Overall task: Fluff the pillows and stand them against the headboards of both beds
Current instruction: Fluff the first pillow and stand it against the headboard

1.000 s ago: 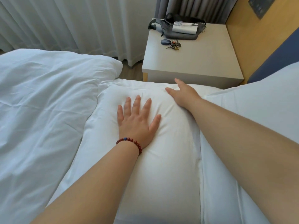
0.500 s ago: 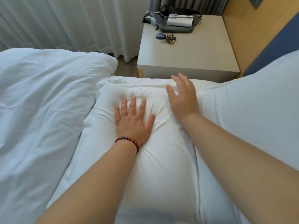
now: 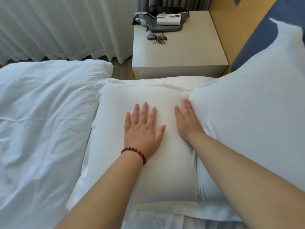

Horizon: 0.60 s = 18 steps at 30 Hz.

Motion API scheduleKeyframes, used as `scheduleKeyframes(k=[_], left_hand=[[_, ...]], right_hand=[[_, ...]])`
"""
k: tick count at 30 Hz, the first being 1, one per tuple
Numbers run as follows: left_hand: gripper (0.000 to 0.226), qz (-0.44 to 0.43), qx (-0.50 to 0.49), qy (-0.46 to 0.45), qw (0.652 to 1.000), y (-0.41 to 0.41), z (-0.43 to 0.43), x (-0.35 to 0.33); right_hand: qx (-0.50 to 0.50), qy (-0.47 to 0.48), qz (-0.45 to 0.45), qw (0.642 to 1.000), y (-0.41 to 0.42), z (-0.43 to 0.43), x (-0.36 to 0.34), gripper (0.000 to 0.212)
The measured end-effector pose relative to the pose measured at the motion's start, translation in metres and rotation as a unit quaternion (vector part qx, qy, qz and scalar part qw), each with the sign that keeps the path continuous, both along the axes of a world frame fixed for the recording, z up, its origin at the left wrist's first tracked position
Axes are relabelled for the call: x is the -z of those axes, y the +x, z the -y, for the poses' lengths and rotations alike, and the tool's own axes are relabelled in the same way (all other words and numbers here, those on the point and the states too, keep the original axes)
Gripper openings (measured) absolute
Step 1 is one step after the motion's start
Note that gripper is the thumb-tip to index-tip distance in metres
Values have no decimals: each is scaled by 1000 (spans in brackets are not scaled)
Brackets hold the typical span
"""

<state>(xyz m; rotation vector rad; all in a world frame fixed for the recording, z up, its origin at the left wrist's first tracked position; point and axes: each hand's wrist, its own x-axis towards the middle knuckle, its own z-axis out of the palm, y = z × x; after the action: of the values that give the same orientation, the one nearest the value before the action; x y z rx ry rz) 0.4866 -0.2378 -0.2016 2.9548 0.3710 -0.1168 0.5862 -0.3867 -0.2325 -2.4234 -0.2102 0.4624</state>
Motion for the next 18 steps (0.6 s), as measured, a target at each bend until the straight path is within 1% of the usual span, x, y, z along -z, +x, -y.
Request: scheduleKeyframes(k=[2, 4, 6, 9, 11, 14, 16, 18], left_hand=[[72, -15, 1, 4, 1000, 1, 5, -2], [70, -24, -6, -5, 1000, -5, 5, -6], [68, -12, -12, -31, 999, -20, 4, -8], [66, 21, -2, -55, 998, -54, 13, -7], [66, 26, 7, -37, 999, -73, 24, -3], [66, 10, 2, -8, 1000, -78, 33, 3], [67, -3, 2, -5, 1000, -69, 31, 2], [66, -15, 6, -17, 1000, -66, 27, -4]], right_hand=[[-8, -2, -3, 1000, 2, -4, -1, 66], [-2, 21, 13, 1000, -8, -4, -8, 66], [13, 66, 42, 997, -31, 1, -16, 68], [39, 110, 52, 992, -87, 15, -22, 80], [20, 78, 59, 995, -119, 25, -15, 80], [-6, 30, 39, 999, -119, 24, -6, 67], [-10, 16, 16, 1000, -108, 16, -10, 65], [-12, 25, 17, 999, -113, 17, -15, 67]])
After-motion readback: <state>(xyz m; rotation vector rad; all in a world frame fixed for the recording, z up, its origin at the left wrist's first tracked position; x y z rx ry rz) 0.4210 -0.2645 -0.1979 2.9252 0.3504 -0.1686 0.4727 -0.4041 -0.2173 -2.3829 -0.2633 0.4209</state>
